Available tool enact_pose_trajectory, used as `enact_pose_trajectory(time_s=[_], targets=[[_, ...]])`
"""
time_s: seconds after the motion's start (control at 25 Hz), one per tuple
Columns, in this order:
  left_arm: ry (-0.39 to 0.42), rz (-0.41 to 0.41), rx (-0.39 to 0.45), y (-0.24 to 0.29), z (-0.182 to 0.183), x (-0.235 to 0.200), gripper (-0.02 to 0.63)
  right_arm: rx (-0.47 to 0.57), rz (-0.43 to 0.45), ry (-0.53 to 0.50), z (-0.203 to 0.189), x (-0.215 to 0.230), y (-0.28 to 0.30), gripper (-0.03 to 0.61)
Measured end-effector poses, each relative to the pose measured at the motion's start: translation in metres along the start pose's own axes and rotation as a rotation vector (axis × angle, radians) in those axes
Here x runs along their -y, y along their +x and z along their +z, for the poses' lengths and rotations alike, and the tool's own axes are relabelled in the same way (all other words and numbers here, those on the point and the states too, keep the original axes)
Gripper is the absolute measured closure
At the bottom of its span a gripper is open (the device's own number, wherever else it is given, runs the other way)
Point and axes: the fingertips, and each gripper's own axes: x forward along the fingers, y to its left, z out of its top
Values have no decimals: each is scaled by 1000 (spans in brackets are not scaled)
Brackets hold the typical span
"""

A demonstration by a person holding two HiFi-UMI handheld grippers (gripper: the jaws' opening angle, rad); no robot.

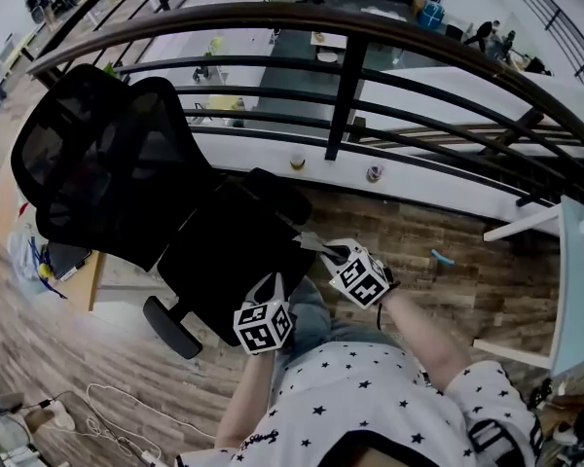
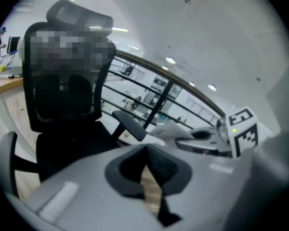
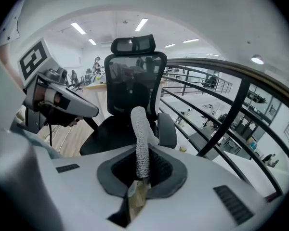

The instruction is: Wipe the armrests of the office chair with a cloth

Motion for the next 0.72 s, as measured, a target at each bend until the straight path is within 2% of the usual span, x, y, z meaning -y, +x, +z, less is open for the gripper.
enact_pose_trajectory(time_s=[0.32, 0.72], targets=[[33, -13, 27, -18, -1, 15, 606, 130, -56, 136, 14, -7, -38, 552], [69, -16, 58, -37, 3, 26, 606, 206, -90, 187, 18, -20, -77, 552]])
